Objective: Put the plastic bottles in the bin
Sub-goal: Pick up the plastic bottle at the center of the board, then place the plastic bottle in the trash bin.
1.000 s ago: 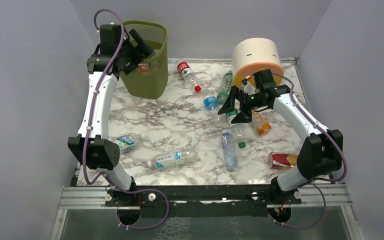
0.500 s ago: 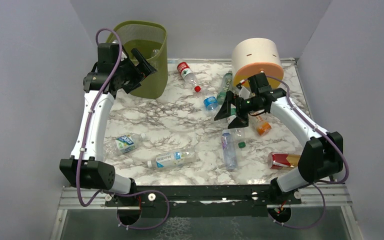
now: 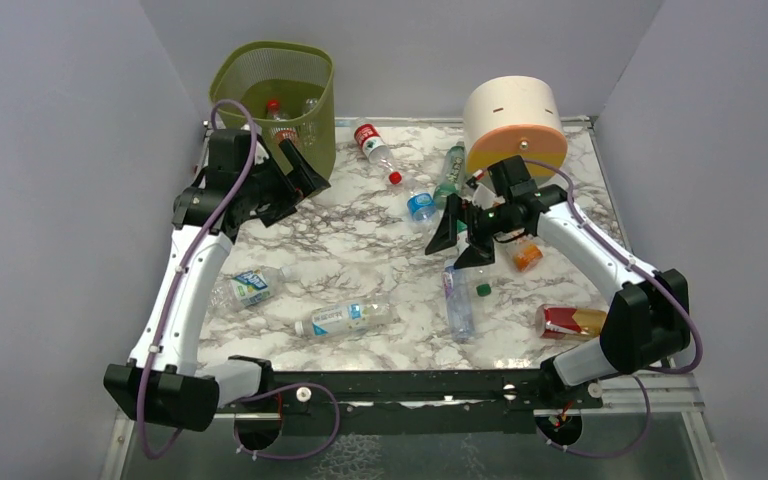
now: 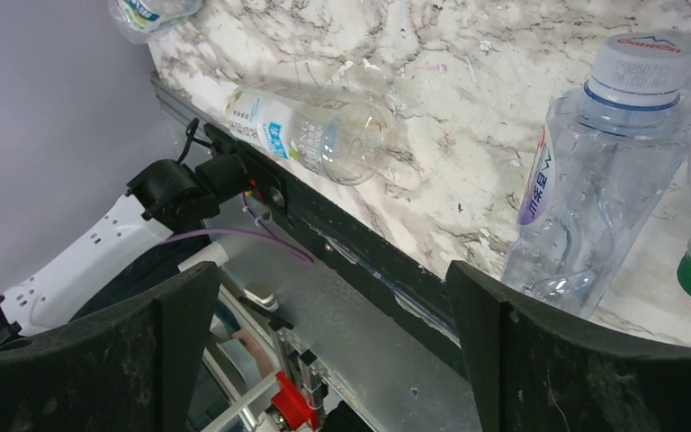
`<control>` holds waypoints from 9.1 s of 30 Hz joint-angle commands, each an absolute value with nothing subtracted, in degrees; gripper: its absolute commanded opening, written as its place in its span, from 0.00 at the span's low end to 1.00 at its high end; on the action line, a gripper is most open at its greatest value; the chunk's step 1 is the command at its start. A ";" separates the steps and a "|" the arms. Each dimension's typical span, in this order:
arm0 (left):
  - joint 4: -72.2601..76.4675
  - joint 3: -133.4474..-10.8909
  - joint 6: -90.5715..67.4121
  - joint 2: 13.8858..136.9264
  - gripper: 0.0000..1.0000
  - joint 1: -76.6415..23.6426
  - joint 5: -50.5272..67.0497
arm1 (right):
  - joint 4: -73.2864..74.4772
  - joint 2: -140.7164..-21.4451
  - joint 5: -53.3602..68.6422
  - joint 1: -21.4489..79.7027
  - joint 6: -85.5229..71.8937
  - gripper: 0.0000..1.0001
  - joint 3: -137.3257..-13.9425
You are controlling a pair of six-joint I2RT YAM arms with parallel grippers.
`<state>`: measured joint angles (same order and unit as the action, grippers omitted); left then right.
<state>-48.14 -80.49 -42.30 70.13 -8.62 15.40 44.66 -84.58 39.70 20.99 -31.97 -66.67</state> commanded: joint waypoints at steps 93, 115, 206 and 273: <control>-36.58 -58.93 -48.09 65.67 0.98 -30.58 15.41 | 49.49 -104.22 9.50 33.56 -26.52 0.52 -74.02; -25.72 -59.17 -44.93 64.76 0.99 -31.11 16.72 | 57.06 -108.32 20.82 33.79 -28.57 0.50 -103.23; -23.58 -76.28 -34.21 74.64 0.61 -35.28 0.79 | 63.35 -88.61 24.10 31.11 -39.98 1.00 -107.20; -18.63 -121.18 -40.86 104.53 0.99 3.76 14.01 | 56.65 -93.67 28.70 31.11 -36.68 1.00 -102.23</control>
